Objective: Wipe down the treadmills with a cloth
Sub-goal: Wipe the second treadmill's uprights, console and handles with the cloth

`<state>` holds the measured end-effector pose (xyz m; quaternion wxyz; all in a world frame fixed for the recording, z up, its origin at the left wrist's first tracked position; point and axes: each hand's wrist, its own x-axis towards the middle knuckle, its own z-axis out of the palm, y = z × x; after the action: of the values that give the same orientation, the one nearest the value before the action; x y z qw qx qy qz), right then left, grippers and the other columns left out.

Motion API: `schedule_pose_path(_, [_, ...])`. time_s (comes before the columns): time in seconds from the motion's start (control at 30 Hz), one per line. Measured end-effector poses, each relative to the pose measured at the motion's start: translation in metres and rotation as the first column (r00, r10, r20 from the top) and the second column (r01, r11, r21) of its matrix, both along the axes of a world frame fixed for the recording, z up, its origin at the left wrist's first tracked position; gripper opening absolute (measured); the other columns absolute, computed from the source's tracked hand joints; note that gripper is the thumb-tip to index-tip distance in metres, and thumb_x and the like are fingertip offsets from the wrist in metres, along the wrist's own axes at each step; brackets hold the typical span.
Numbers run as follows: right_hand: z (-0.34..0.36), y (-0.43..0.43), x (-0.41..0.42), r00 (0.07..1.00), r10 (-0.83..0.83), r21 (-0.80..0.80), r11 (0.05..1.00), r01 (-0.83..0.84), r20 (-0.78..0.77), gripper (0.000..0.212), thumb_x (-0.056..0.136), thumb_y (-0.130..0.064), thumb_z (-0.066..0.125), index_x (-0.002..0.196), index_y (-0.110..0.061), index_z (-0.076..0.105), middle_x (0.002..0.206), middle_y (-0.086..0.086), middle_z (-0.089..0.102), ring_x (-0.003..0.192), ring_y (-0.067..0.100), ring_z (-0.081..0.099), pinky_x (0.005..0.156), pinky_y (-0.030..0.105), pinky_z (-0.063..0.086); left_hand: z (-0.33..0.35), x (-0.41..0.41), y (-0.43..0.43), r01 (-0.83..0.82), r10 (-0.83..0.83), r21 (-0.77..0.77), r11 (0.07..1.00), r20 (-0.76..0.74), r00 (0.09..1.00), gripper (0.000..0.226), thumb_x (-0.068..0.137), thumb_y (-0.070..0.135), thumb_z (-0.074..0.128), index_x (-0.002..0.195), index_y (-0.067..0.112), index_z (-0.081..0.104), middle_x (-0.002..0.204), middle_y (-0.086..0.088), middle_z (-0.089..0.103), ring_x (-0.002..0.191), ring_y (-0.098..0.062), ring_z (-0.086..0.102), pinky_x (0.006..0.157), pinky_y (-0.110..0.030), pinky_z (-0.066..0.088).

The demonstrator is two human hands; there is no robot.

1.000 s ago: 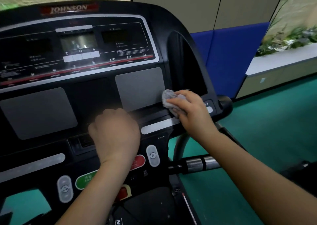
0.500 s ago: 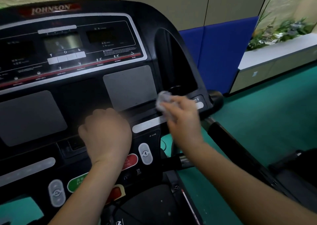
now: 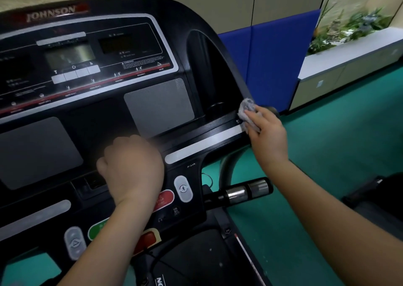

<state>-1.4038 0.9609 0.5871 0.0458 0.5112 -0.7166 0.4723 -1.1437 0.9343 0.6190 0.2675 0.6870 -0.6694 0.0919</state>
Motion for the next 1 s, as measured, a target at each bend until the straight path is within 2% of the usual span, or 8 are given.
schedule_pose_path(0.1, [-0.001,0.013,0.03,0.999,-0.03,-0.014,0.999,0.03,0.028,0.032,0.092,-0.014,0.061,0.123,-0.02,0.065,0.129,-0.003,0.057,0.107,-0.001,0.047,0.101,0.014,0.037,0.001,0.0,0.001,0.004,-0.004,0.005,1.0,-0.002,1.0,0.03,0.09,0.029,0.038,0.099,0.014,0.062,0.104,-0.012,0.057,0.096,-0.035,0.047,0.089,-0.049,0.034])
schedule_pose_path(0.17, [-0.005,0.027,0.062,0.999,0.05,-0.104,0.993,-0.051,-0.014,0.031,0.09,-0.011,0.062,0.12,-0.02,0.066,0.121,-0.007,0.059,0.103,-0.008,0.046,0.1,0.004,0.031,0.001,0.0,0.0,0.005,-0.005,0.013,1.0,-0.006,1.0,0.029,0.091,0.03,0.039,0.099,0.014,0.062,0.105,-0.011,0.056,0.097,-0.034,0.047,0.089,-0.049,0.033])
schedule_pose_path(0.3, [-0.023,0.039,0.115,0.922,0.294,-0.221,0.91,-0.35,-0.251,0.024,0.083,-0.003,0.068,0.105,-0.01,0.074,0.12,0.01,0.065,0.111,0.022,0.059,0.106,0.024,0.041,0.0,0.001,-0.001,0.009,-0.009,0.013,1.0,-0.004,1.0,0.028,0.091,0.03,0.04,0.1,0.014,0.062,0.106,-0.012,0.056,0.098,-0.035,0.047,0.09,-0.049,0.033])
schedule_pose_path(0.4, [-0.016,0.035,0.09,0.863,0.382,-0.131,0.887,-0.442,-0.33,0.025,0.087,-0.013,0.06,0.109,-0.014,0.073,0.121,0.006,0.065,0.111,0.019,0.059,0.101,0.027,0.046,0.001,0.001,0.0,0.015,-0.014,0.015,1.0,-0.007,1.0,0.029,0.091,0.029,0.04,0.101,0.013,0.062,0.107,-0.013,0.056,0.099,-0.035,0.047,0.091,-0.05,0.033])
schedule_pose_path(0.53, [0.003,0.044,0.021,0.987,0.13,0.004,0.991,-0.131,0.098,0.03,0.087,-0.005,0.058,0.112,-0.016,0.071,0.114,-0.009,0.061,0.106,0.008,0.058,0.087,-0.004,0.033,0.001,0.002,0.001,0.029,-0.029,0.011,1.0,-0.001,1.0,0.031,0.092,0.029,0.038,0.103,0.012,0.062,0.109,-0.014,0.056,0.102,-0.036,0.046,0.092,-0.051,0.032])
schedule_pose_path(0.67, [-0.003,0.069,-0.005,0.913,-0.015,0.132,0.99,-0.043,0.407,0.027,0.09,-0.011,0.062,0.109,-0.029,0.07,0.085,-0.011,0.065,0.074,0.015,0.064,0.059,0.003,0.045,-0.001,0.004,0.002,0.044,-0.044,-0.003,0.999,0.008,0.999,0.032,0.092,0.031,0.038,0.104,0.012,0.062,0.11,-0.014,0.056,0.102,-0.036,0.047,0.092,-0.051,0.033])
schedule_pose_path(0.83, [-0.014,0.104,0.022,0.995,0.021,-0.052,0.999,-0.016,0.098,0.021,0.09,-0.017,0.062,0.109,-0.015,0.069,0.095,-0.008,0.061,0.085,0.005,0.055,0.081,0.014,0.043,-0.003,0.006,0.004,0.073,-0.072,-0.02,0.997,0.024,0.997,0.031,0.091,0.031,0.042,0.105,0.014,0.063,0.11,-0.014,0.056,0.102,-0.037,0.047,0.092,-0.051,0.033])
schedule_pose_path(1.0, [-0.064,0.114,0.032,0.989,0.101,0.236,0.969,-0.073,-0.108,0.027,0.088,-0.009,0.06,0.114,-0.011,0.067,0.117,0.006,0.064,0.112,0.031,0.056,0.107,0.042,0.036,-0.003,0.007,0.005,0.096,-0.095,-0.028,0.995,0.033,0.995,0.03,0.092,0.031,0.042,0.106,0.015,0.062,0.111,-0.012,0.056,0.104,-0.036,0.047,0.093,-0.051,0.032])
